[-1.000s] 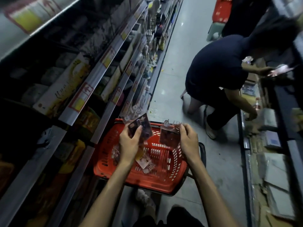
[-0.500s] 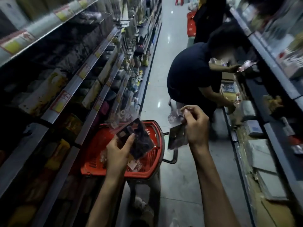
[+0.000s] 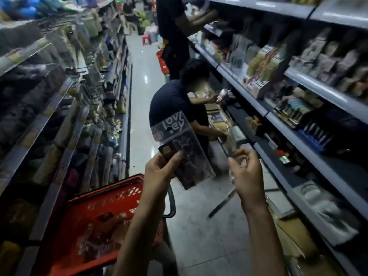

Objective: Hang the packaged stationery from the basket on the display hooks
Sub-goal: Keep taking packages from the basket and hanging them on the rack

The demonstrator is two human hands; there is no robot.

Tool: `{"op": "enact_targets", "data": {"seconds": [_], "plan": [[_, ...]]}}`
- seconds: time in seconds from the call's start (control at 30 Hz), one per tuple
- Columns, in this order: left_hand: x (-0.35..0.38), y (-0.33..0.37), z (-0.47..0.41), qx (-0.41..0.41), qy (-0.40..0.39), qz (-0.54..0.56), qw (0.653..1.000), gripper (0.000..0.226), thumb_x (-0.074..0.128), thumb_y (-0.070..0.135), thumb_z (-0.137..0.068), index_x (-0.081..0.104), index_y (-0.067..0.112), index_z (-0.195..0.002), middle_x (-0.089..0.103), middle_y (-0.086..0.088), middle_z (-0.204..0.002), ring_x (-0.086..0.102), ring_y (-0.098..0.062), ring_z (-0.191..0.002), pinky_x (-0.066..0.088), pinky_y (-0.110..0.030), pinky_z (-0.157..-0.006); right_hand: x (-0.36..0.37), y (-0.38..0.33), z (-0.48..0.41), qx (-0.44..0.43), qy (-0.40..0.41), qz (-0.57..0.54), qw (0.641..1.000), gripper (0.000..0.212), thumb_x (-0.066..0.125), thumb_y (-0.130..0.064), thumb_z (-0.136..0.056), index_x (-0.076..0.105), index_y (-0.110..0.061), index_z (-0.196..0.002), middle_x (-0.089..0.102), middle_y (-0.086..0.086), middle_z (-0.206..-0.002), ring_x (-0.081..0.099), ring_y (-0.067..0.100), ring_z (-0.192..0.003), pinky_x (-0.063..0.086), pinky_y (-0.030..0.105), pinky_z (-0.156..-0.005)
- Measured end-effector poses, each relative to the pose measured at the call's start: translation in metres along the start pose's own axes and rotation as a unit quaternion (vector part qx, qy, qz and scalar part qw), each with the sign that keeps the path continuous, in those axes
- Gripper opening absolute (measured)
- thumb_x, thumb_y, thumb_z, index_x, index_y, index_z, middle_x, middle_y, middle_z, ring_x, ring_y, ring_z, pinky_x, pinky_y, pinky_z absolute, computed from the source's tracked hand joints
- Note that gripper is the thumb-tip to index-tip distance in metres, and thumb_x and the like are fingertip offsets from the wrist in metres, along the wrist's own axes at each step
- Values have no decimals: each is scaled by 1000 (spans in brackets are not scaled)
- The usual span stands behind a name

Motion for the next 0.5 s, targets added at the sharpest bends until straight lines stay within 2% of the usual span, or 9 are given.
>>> {"op": "enact_targets", "data": {"seconds": [0.03, 0.1, 0.13, 0.2, 0.23, 0.3, 0.37, 0.5], "plan": [[8, -4, 2, -13, -19, 3, 1000, 16, 70, 16, -98, 77, 15, -112, 82, -5, -104, 77, -22, -97, 61, -36, -80, -10, 2, 2, 13, 22, 0, 1000, 13, 57, -13, -103, 59, -25, -109, 63, -3, -102, 61, 5, -73, 47, 30, -66], [23, -15, 7, -44, -60, 7, 997, 17, 71, 17, -97, 76, 15, -114, 81, -5, -105, 77, -24, -101, 61, -42, -86, -31, 4, 8, 26, 45, 3, 999, 25, 52, -15, -106, 65, -31, -119, 66, -10, -118, 65, -6, -87, 49, 25, -68], [32, -22, 9, -62, -88, 2, 994, 19, 71, 17, -97, 76, 14, -115, 81, -5, -106, 77, -25, -103, 61, -46, -91, -42, 4, 13, 29, 56, 4, 998, 28, 52, -16, -106, 66, -33, -124, 67, -13, -122, 65, -10, -95, 51, 23, -72], [50, -33, 14, -88, -148, -15, 985, 21, 71, 20, -97, 75, 14, -117, 81, -4, -108, 77, -25, -104, 61, -49, -94, -66, 1, 26, 31, 93, -4, 995, 30, 58, -16, -104, 69, -33, -126, 73, -13, -121, 68, -3, -106, 56, 24, -81], [59, -37, 15, -94, -173, -16, 980, 21, 71, 20, -97, 75, 15, -117, 81, -3, -108, 77, -24, -104, 61, -46, -93, -79, 0, 35, 30, 116, -15, 993, 29, 62, -13, -102, 71, -30, -123, 76, -10, -116, 72, 5, -102, 57, 24, -80], [78, -42, 17, -100, -216, -11, 971, 20, 70, 19, -98, 75, 15, -117, 81, -3, -109, 77, -25, -104, 62, -39, -87, -103, -4, 53, 30, 159, -22, 987, 26, 64, -8, -100, 74, -24, -116, 79, -2, -104, 73, 15, -77, 57, 23, -63], [98, -45, 23, -111, -260, -2, 959, 20, 68, 16, -99, 74, 13, -118, 81, -4, -109, 77, -25, -104, 63, -38, -87, -123, -7, 72, 28, 196, -8, 980, 23, 65, -7, -99, 76, -20, -115, 80, 3, -99, 63, 14, -63, 52, 21, -54], [135, -53, 46, -135, -338, 8, 931, 23, 68, 15, -98, 74, 14, -120, 81, -4, -110, 77, -24, -105, 63, -41, -92, -157, -9, 109, 30, 275, 20, 961, 15, 69, -7, -96, 79, -14, -105, 80, 4, -91, 76, 10, -82, 56, 18, -69]]}}
Point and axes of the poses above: each hand's wrist, its own z-axis away from the middle knuckle, its own x-axis out of the palm, y = z × x, the point moved 3 cm from there along -z, towards the middle knuckle
